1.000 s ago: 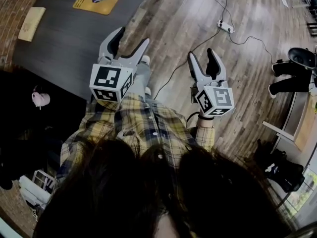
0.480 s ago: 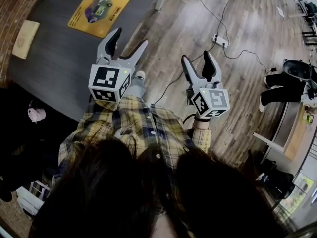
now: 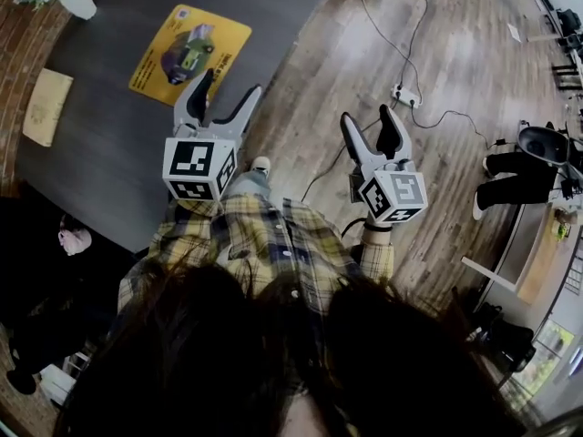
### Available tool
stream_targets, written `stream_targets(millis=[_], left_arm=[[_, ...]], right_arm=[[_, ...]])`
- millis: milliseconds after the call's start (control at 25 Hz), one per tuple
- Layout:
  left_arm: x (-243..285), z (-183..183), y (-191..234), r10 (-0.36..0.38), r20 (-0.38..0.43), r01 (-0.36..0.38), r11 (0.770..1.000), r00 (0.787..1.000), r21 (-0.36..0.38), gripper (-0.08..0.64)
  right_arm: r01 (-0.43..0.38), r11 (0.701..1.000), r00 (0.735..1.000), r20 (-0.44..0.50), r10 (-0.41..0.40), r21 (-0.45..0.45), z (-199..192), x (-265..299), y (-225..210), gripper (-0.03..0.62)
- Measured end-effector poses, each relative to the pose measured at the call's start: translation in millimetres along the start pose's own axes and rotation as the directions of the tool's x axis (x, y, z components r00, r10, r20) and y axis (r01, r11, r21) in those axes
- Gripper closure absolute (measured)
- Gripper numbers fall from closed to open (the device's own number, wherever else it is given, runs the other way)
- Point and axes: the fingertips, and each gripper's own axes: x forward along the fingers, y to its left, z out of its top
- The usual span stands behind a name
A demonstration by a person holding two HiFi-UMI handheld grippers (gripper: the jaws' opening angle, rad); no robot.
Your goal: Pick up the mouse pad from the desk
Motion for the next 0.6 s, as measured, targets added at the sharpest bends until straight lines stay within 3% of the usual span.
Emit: stream_targets(millis=[600], left_arm=[[-22, -11, 104, 0.18, -0.012, -0.18, 0.979, 0.984, -0.093, 0.222]], right_arm=[[-0.137, 0.99, 0.988, -0.072, 0.134, -0.042, 16, 95, 46, 0.238]])
